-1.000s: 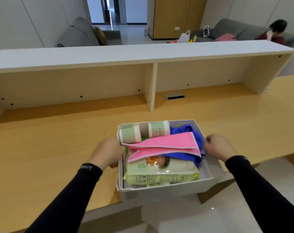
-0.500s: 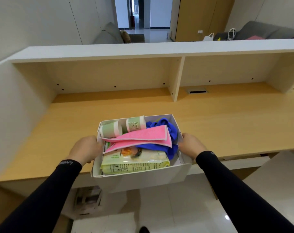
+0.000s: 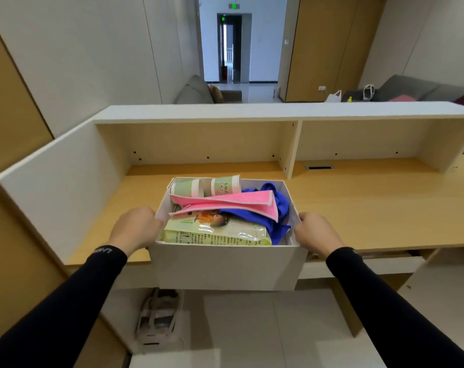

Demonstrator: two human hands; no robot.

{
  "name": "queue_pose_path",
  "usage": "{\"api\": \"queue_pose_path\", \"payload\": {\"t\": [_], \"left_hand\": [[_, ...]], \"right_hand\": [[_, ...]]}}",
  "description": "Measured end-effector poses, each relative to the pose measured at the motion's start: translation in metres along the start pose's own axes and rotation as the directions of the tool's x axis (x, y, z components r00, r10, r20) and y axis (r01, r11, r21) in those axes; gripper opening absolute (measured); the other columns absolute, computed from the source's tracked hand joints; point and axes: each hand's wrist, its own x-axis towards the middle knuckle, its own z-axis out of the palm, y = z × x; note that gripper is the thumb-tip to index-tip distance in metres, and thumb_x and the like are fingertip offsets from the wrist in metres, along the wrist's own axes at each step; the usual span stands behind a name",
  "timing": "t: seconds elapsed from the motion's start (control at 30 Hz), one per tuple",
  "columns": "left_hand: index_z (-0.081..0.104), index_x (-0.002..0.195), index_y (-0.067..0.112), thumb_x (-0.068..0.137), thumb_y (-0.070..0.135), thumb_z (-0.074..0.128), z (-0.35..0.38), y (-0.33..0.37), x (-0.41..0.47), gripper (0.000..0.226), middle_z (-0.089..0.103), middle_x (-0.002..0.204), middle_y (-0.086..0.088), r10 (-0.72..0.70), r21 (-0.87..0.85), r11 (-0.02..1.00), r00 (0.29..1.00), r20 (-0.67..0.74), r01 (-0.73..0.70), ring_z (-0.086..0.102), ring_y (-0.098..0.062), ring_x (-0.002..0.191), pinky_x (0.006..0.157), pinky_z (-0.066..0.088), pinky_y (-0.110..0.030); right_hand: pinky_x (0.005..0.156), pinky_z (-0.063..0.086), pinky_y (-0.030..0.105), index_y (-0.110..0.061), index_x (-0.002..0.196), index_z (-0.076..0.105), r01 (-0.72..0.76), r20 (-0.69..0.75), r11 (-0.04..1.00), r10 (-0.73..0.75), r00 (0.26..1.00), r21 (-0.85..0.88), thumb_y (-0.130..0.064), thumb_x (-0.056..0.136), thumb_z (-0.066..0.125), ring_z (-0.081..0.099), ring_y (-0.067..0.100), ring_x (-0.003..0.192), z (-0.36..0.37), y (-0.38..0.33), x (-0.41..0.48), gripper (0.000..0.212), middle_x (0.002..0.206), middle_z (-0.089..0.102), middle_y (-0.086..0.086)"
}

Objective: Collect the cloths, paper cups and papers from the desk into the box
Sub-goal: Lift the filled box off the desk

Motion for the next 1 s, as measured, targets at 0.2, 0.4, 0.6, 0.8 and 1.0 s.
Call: {"api": "queue_pose_path", "payload": {"t": [0.2,0.4,0.6,0.8,1.0], "left_hand": [[0.054,0.055,0.006,0.089,0.035,0.044,-0.079,-0.024,-0.01,0.046,0.052,0.052,-0.008,0.024,-0.042,0.999,0.986,-0.167,-0.032,0.049,-0.026,0.052,0.045,0.029,-0.03],[0.064,0.071,0.004,0.087,0.029,0.049,-0.145,-0.056,-0.018,0.033,0.063,0.068,-0.012,0.014,-0.034,0.999,0.98,-0.197,-0.021,0.058,-0.033,0.07,0.05,0.035,-0.031],[0.065,0.07,0.005,0.089,0.03,0.048,-0.172,-0.077,-0.025,0.035,0.064,0.065,-0.01,0.003,-0.06,0.998,0.978,-0.207,-0.016,0.059,-0.026,0.063,0.047,0.034,-0.029],[0.067,0.076,0.001,0.09,0.026,0.048,-0.179,-0.083,-0.036,0.034,0.061,0.064,-0.01,0.004,-0.058,0.998,0.981,-0.193,-0.016,0.055,-0.026,0.059,0.046,0.035,-0.028],[0.066,0.076,0.0,0.091,0.029,0.046,-0.187,-0.081,-0.038,0.039,0.06,0.064,-0.011,0.035,-0.03,0.999,0.974,-0.224,-0.042,0.052,-0.026,0.057,0.046,0.032,-0.029]], "right_hand": [[0.046,0.057,0.033,-0.003,0.092,0.061,0.058,-0.073,0.998,-0.056,0.996,0.016,-0.009,0.087,0.038,0.066,0.027,0.061,-0.036,-0.076,-0.03,0.024,0.08,0.067,0.016],[0.044,0.056,0.033,-0.001,0.09,0.06,0.113,-0.141,0.994,-0.11,0.984,0.012,-0.007,0.085,0.038,0.066,0.029,0.056,-0.044,-0.137,-0.061,0.023,0.077,0.066,0.017],[0.041,0.054,0.03,-0.001,0.089,0.057,0.097,-0.125,0.995,-0.093,0.988,0.024,-0.007,0.089,0.039,0.065,0.026,0.052,-0.04,-0.167,-0.086,0.019,0.073,0.064,0.016],[0.058,0.06,0.04,-0.002,0.087,0.055,0.102,-0.125,0.994,-0.106,0.986,-0.04,-0.007,0.091,0.04,0.067,0.029,0.064,-0.042,-0.176,-0.106,0.016,0.079,0.064,0.017],[0.058,0.06,0.038,-0.005,0.082,0.053,0.082,-0.153,0.996,-0.088,0.984,-0.047,-0.009,0.092,0.041,0.066,0.026,0.062,-0.048,-0.18,-0.114,0.016,0.071,0.06,0.012]]}}
